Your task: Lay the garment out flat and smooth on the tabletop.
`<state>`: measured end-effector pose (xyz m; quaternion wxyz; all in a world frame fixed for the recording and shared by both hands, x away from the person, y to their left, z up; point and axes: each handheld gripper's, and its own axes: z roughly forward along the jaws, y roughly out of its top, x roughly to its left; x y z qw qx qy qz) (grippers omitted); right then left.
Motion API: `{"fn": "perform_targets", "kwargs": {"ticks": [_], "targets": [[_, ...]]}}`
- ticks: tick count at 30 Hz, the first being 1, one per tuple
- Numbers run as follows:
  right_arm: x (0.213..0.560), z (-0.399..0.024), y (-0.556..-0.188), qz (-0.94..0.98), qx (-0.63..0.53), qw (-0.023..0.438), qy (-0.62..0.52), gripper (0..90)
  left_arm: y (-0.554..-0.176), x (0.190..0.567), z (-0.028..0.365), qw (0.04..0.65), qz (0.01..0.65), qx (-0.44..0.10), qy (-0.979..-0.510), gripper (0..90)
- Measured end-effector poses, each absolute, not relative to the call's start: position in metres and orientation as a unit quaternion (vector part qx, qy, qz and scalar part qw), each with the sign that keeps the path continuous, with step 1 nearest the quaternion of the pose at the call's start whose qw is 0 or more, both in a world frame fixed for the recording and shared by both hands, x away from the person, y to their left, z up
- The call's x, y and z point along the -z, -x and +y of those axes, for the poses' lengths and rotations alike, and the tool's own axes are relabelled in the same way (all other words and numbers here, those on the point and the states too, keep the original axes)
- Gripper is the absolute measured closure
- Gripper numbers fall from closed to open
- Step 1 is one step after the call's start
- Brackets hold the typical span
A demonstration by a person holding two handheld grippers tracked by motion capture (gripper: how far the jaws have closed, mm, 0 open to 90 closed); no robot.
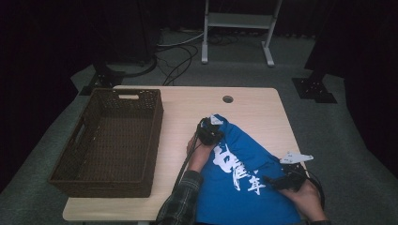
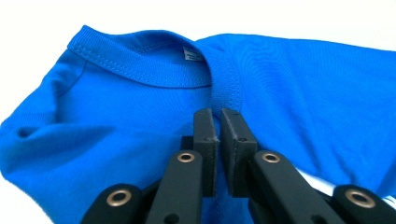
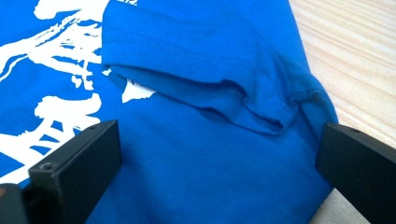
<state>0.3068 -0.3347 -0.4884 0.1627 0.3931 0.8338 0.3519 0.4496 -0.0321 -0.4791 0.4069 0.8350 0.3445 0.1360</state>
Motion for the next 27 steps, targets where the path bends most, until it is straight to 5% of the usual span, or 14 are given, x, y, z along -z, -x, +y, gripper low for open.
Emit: {"fn": "perform_targets", "kwargs": {"ticks": [27], "targets": [[0.488, -0.335, -0.307, 0.834, -0.352, 0.163, -0.393, 0.0, -0.448, 0.462, 0.007, 0.463, 0.356, -0.134, -0.801, 85.9]]}}
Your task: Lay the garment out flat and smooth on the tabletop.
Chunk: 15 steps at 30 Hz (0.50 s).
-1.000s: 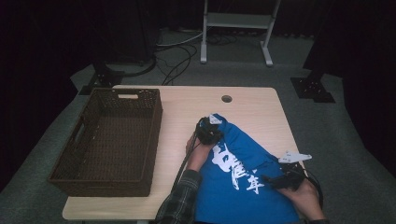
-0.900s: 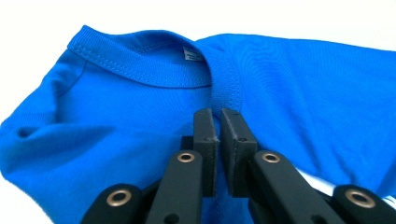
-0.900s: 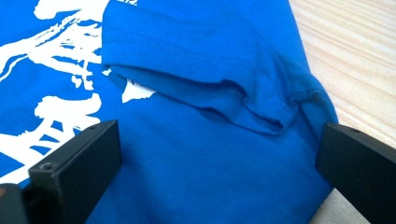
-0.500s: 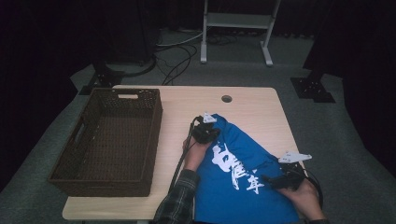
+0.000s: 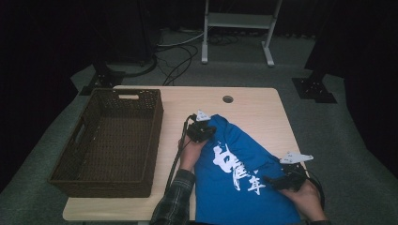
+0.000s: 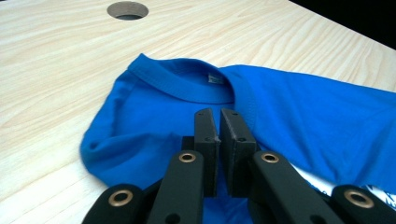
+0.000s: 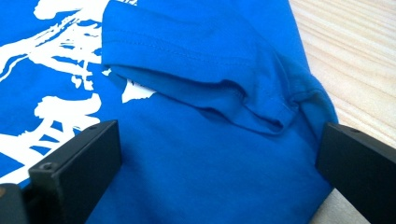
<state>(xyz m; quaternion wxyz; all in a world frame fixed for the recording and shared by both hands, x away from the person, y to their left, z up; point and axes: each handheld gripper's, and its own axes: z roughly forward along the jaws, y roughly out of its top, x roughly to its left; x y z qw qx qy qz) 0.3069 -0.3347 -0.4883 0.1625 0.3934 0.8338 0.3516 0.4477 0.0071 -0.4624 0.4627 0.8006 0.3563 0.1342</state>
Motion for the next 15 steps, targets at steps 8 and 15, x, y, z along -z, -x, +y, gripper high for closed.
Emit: {"fn": "perform_targets", "kwargs": {"ticks": [8, 15], "targets": [[0.488, -0.335, -0.307, 0.834, -0.352, 0.163, -0.393, 0.0, -0.448, 0.463, 0.021, 0.467, 0.366, -0.140, -0.793, 85.8], [0.488, -0.335, -0.307, 0.833, -0.352, 0.162, -0.394, 0.0, -0.448, 0.463, 0.031, 0.465, 0.369, -0.143, -0.792, 85.7]]}}
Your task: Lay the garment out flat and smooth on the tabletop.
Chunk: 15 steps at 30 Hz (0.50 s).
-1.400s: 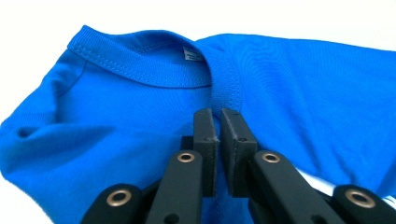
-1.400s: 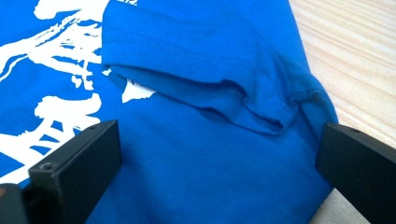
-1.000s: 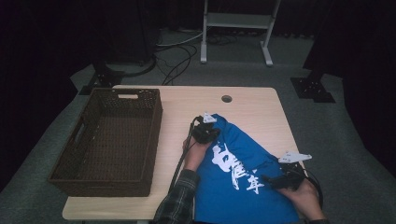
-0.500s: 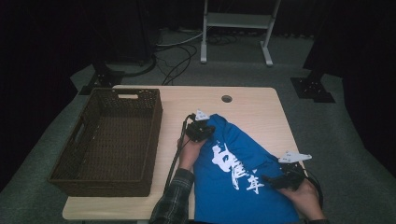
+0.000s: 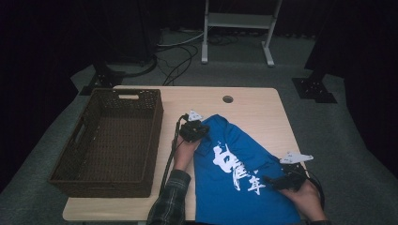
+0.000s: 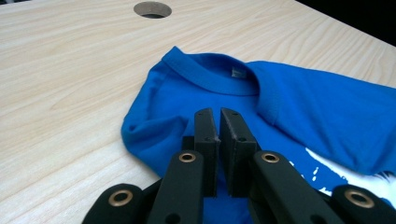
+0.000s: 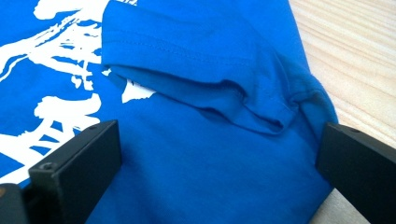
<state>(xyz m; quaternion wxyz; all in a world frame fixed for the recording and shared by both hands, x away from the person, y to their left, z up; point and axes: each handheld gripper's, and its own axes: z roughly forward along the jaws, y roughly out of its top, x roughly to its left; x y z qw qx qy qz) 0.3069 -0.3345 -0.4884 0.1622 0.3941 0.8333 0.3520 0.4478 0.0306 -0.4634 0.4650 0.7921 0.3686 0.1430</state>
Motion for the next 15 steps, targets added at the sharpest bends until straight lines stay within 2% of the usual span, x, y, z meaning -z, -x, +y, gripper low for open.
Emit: {"fn": "perform_targets", "kwargs": {"ticks": [15], "targets": [[0.488, -0.334, -0.307, 0.834, -0.352, 0.162, -0.394, 0.0, -0.448, 0.465, 0.051, 0.463, 0.386, -0.153, -0.783, 85.7]]}}
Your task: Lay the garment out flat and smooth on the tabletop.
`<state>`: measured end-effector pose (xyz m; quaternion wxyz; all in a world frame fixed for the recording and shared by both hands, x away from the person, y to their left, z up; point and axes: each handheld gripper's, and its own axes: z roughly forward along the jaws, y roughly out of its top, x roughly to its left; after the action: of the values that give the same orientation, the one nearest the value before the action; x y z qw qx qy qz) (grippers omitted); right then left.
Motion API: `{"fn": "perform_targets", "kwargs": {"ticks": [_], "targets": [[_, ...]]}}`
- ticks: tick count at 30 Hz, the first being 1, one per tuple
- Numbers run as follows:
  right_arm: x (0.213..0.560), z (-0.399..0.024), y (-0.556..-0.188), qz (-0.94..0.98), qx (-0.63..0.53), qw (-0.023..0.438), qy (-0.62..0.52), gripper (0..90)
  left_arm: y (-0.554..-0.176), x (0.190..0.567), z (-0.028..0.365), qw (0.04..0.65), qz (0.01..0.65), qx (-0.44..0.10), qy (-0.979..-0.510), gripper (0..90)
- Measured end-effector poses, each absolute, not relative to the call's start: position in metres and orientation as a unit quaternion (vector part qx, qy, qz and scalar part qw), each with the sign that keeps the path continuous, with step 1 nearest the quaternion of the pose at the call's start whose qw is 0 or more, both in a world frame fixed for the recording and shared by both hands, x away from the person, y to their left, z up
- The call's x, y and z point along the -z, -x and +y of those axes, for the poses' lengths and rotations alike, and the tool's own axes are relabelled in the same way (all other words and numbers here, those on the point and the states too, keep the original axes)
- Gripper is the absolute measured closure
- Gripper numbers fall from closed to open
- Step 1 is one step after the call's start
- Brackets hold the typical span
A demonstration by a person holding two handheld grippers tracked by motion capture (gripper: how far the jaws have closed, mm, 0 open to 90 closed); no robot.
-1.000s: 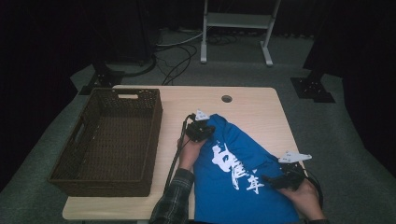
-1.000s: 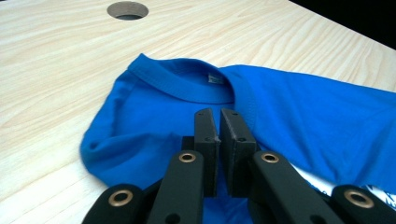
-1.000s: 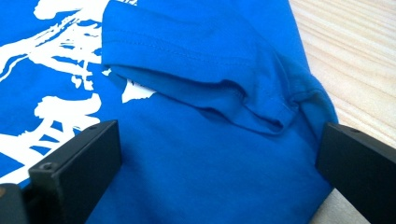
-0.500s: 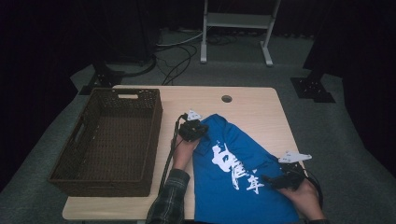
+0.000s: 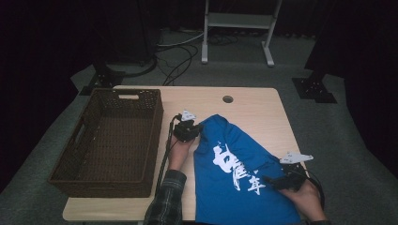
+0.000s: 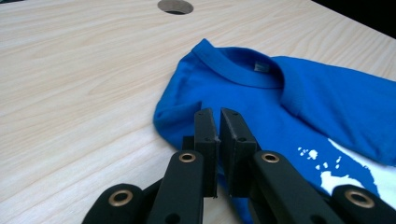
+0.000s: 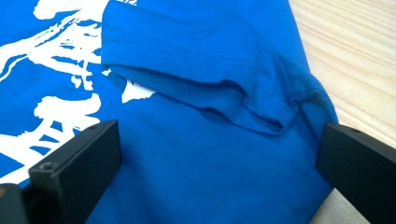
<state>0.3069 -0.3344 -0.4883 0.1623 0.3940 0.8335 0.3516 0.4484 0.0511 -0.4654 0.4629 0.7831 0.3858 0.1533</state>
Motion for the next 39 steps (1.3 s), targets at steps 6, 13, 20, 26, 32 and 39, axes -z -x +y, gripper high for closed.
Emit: {"fn": "perform_targets", "kwargs": {"ticks": [6, 13, 20, 26, 32, 39], "targets": [[0.488, -0.334, -0.307, 0.833, -0.351, 0.162, -0.394, 0.0, -0.448, 0.464, 0.062, 0.460, 0.392, -0.162, -0.780, 85.7], [0.488, -0.334, -0.307, 0.834, -0.351, 0.162, -0.394, 0.0, -0.446, 0.459, 0.074, 0.461, 0.400, -0.173, -0.773, 85.7], [0.488, -0.334, -0.307, 0.834, -0.351, 0.162, -0.395, 0.0, -0.442, 0.455, 0.084, 0.462, 0.406, -0.184, -0.767, 85.7], [0.488, -0.334, -0.307, 0.834, -0.351, 0.162, -0.394, 0.0, -0.439, 0.451, 0.088, 0.452, 0.413, -0.208, -0.763, 85.6], [0.488, -0.334, -0.307, 0.833, -0.351, 0.162, -0.395, 0.0, -0.438, 0.449, 0.089, 0.453, 0.422, -0.218, -0.755, 73.8], [0.488, -0.334, -0.307, 0.834, -0.351, 0.162, -0.395, 0.0, -0.431, 0.440, 0.086, 0.463, 0.418, -0.218, -0.751, 51.6]]}}
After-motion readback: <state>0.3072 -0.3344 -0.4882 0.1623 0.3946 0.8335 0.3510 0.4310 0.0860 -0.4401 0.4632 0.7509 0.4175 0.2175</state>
